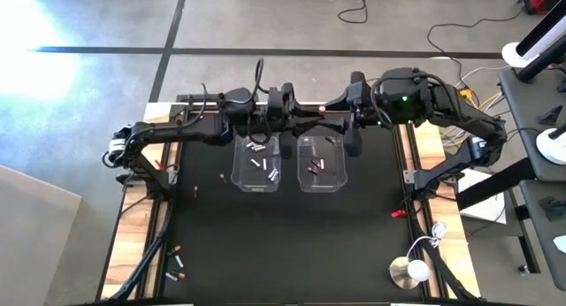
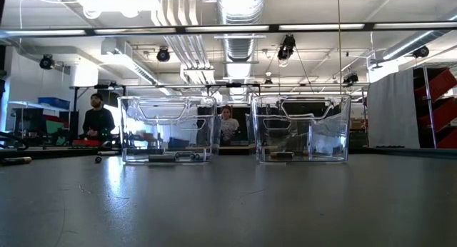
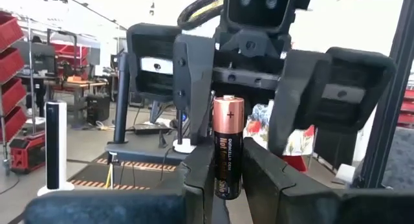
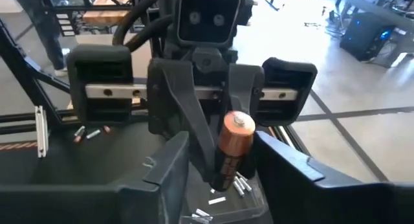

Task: Sort batteries
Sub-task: Put the black battery into the right transparent bin

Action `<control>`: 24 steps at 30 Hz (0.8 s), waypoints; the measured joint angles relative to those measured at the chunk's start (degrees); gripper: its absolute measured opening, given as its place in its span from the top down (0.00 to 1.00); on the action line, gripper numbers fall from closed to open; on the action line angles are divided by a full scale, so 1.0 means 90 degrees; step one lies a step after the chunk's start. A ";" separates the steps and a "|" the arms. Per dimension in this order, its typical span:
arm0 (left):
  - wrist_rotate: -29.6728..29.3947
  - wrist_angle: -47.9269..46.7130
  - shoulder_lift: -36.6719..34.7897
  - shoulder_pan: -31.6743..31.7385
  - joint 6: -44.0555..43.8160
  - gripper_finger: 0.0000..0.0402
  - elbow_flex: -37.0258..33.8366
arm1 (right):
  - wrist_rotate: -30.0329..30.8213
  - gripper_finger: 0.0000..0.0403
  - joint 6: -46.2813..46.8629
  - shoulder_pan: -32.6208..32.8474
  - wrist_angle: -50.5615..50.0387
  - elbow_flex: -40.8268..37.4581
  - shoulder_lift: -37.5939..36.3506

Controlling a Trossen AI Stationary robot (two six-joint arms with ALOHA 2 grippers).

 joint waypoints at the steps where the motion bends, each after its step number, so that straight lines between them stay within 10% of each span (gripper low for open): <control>1: -0.0002 0.0005 0.0000 -0.0001 -0.0007 0.88 0.0000 | 0.0004 0.62 -0.0001 0.0000 0.0008 0.0000 0.0001; 10: -0.0001 -0.0037 0.0000 -0.0002 -0.0127 0.88 0.0000 | 0.0005 0.76 0.0187 0.0000 0.0073 -0.0007 0.0027; 24: -0.0052 -0.0033 -0.0002 0.0000 -0.0084 0.88 0.0000 | 0.0029 0.68 0.0901 -0.0002 0.0199 -0.0007 0.0068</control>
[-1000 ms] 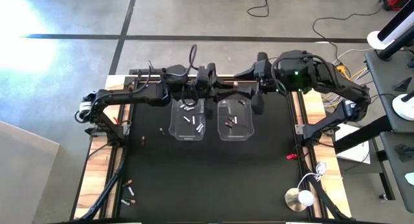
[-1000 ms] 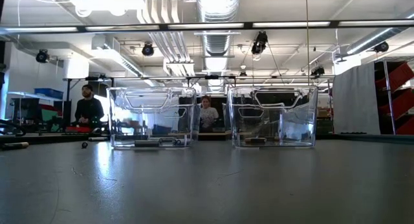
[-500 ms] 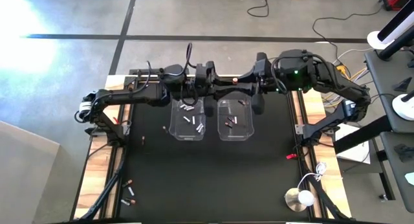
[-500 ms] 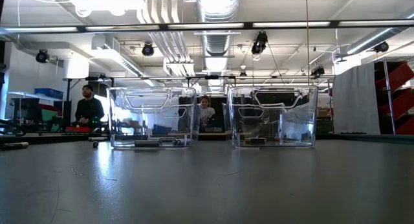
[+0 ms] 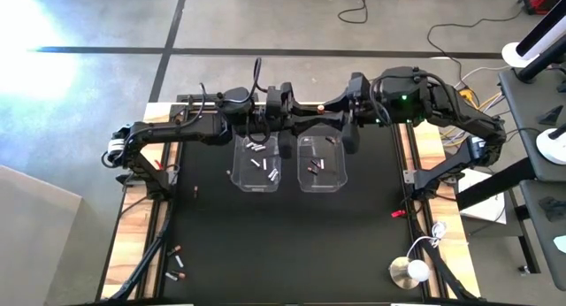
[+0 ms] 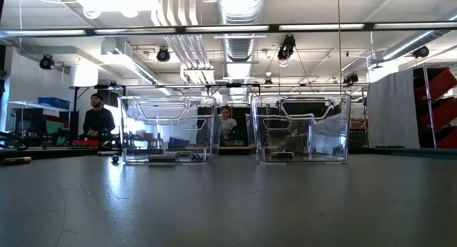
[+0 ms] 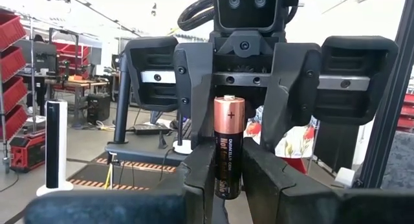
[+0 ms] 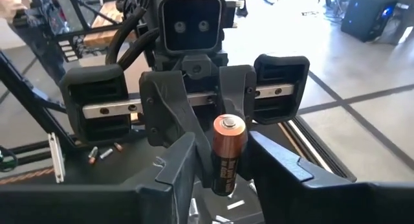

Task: Sort batteries
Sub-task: Put the black battery into the right transparent bin

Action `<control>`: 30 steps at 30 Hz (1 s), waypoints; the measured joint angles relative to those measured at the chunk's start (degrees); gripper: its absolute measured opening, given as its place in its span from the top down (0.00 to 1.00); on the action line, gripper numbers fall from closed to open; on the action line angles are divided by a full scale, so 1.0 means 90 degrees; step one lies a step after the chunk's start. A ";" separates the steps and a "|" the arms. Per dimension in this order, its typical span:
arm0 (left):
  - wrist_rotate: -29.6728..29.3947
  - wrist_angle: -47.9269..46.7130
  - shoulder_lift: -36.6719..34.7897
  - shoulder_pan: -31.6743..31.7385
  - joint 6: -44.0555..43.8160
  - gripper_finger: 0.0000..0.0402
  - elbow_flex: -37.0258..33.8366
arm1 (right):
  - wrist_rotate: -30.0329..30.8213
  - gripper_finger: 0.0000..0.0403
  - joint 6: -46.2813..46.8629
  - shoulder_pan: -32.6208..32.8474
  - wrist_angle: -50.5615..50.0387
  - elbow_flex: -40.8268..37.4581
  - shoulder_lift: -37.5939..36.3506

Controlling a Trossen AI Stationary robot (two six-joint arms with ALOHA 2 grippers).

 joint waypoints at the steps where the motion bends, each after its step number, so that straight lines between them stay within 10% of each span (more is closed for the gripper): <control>1: 0.0000 -0.0002 0.0000 -0.0001 0.0015 0.88 0.0000 | 0.0000 0.69 0.0048 0.0000 0.0002 0.0000 0.0000; 30: 0.0002 -0.0050 0.0009 -0.0004 -0.0032 0.88 0.0000 | 0.0235 0.79 -0.0027 0.0003 0.0509 -0.0011 0.0122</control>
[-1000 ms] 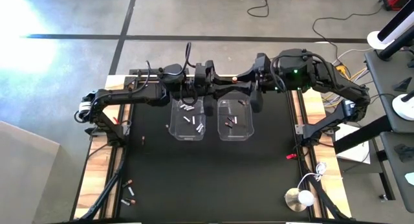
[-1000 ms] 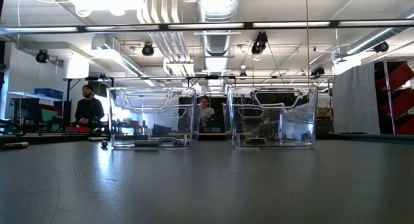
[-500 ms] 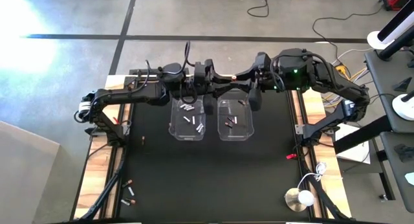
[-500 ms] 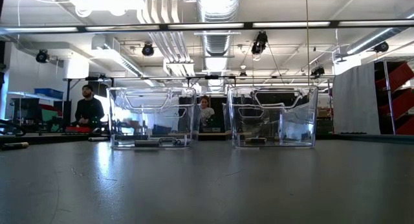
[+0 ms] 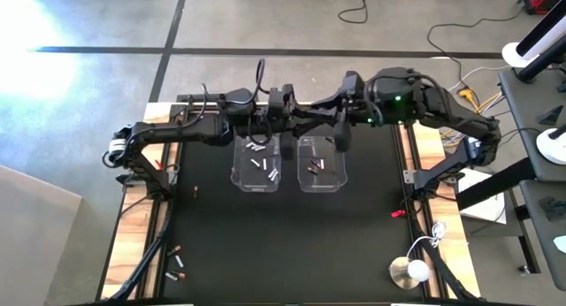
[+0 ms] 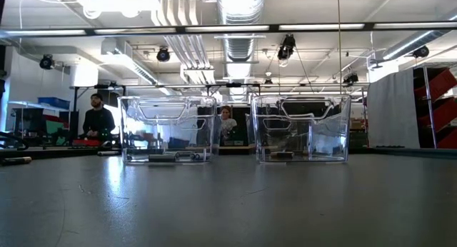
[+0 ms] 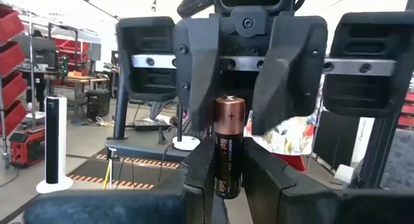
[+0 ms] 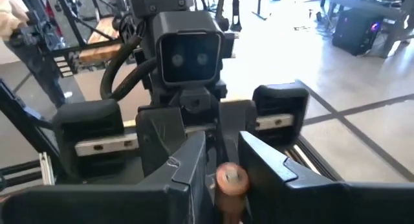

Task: Sort batteries
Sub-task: Put the black battery into the right transparent bin

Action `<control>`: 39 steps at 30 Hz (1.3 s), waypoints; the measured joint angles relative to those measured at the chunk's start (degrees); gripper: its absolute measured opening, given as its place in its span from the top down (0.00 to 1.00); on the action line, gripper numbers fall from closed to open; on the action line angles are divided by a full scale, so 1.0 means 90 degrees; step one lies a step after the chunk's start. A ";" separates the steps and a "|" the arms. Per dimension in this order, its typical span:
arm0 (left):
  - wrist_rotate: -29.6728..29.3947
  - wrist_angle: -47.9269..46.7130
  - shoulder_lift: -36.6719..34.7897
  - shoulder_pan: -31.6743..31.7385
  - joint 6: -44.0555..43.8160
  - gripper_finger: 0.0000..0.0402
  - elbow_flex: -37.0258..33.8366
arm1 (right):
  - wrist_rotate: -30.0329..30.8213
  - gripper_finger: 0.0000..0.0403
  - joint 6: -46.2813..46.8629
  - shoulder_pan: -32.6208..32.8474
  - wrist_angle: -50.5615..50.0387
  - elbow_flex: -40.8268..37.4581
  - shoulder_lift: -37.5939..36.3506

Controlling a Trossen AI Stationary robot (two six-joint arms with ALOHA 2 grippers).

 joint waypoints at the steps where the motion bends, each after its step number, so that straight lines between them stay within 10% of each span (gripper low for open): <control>1: 0.0000 0.0004 -0.0005 0.0002 0.0000 0.88 0.0000 | 0.0001 0.80 0.0009 -0.0001 -0.0032 0.0005 -0.0004; 28: 0.0007 -0.0150 -0.0195 0.0002 0.0252 0.88 -0.0007 | -0.0075 0.89 -0.0162 -0.0001 -0.0234 0.0009 -0.0013; 39: -0.0692 -0.2717 -0.1083 0.0065 0.0573 0.74 0.0010 | -0.0036 0.89 -0.0393 -0.0003 -0.0307 0.0023 -0.0047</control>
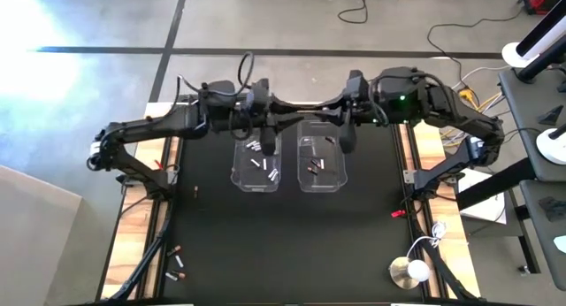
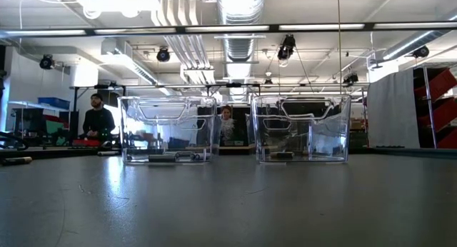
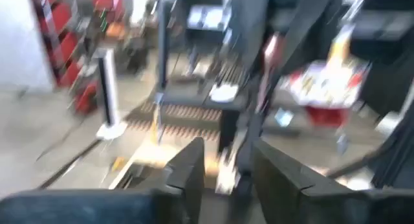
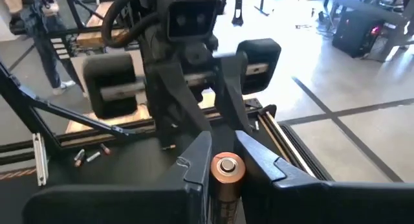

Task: Sort batteries
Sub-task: Put the black battery into the right transparent bin

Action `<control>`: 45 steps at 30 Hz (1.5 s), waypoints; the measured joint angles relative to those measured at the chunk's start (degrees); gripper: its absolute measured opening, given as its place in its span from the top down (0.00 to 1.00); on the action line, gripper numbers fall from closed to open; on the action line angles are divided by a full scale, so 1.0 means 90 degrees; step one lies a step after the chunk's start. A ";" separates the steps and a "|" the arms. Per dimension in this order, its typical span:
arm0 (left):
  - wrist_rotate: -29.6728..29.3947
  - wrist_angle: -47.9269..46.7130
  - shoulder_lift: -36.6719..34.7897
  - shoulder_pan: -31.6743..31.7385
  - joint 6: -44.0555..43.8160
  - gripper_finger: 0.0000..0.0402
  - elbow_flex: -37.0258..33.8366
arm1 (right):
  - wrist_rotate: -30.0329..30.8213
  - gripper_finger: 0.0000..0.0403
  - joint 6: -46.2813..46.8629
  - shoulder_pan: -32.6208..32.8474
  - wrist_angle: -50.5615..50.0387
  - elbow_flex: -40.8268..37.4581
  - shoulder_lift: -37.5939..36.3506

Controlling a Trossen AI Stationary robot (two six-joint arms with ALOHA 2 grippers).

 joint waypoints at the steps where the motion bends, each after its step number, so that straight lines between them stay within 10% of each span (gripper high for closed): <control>1: -0.0178 -0.0366 -0.0079 -0.0003 0.0062 0.71 -0.0001 | -0.0002 0.88 0.0000 0.0000 -0.0005 -0.0003 0.0014; 12: -0.1384 -0.2686 -0.1187 -0.0011 0.0362 0.47 -0.0012 | -0.0116 0.89 0.0349 -0.0075 -0.1363 -0.0539 0.0337; 27: -0.1322 -0.4035 -0.2462 -0.0021 0.0601 0.47 -0.0044 | -0.0682 0.88 0.1392 -0.0332 -0.1143 -0.2885 0.0584; 45: -0.1297 -0.2901 -0.4249 -0.0043 0.0052 0.47 -0.1893 | -0.0933 0.89 0.2262 -0.0533 -0.0853 -0.2943 0.1116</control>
